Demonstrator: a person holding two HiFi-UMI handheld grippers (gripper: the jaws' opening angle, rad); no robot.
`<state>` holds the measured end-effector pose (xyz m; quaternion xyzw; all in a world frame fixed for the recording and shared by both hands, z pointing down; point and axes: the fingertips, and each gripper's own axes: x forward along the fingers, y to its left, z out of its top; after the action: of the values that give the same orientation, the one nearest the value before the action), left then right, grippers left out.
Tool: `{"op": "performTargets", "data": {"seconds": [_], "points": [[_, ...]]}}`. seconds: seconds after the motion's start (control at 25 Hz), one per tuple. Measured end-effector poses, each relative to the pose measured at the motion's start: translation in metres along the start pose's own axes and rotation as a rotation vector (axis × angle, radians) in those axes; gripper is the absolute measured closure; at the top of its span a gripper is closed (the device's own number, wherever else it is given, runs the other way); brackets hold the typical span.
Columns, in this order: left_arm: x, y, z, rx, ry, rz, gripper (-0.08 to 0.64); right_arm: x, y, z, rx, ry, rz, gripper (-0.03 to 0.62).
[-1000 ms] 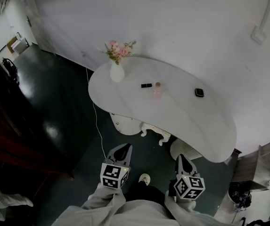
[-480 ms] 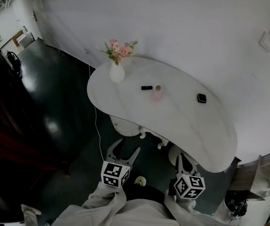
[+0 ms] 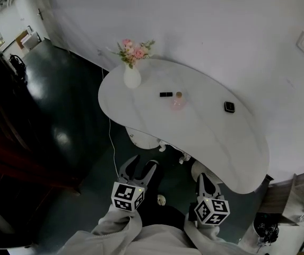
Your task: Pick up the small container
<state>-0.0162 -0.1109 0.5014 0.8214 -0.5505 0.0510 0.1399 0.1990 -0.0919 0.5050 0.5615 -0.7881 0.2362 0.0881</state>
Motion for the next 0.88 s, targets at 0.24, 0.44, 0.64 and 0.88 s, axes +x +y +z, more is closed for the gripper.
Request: {"op": "performTargets", "data": {"seconds": [0.24, 0.44, 0.64, 0.88], "points": [[0.017, 0.005, 0.002, 0.000, 0.000, -0.004, 0.295, 0.019, -0.004, 0.007, 0.008, 0.004, 0.009, 0.543], [0.047, 0.015, 0.009, -0.003, 0.012, -0.025, 0.295, 0.043, -0.010, 0.018, 0.005, 0.013, 0.006, 0.543], [0.086, 0.017, 0.020, 0.017, 0.035, -0.076, 0.295, 0.068, -0.027, 0.037, 0.029, 0.016, -0.025, 0.543], [0.139, 0.034, 0.040, 0.030, 0.041, -0.111, 0.295, 0.108, -0.045, 0.068, 0.032, 0.007, -0.062, 0.543]]}}
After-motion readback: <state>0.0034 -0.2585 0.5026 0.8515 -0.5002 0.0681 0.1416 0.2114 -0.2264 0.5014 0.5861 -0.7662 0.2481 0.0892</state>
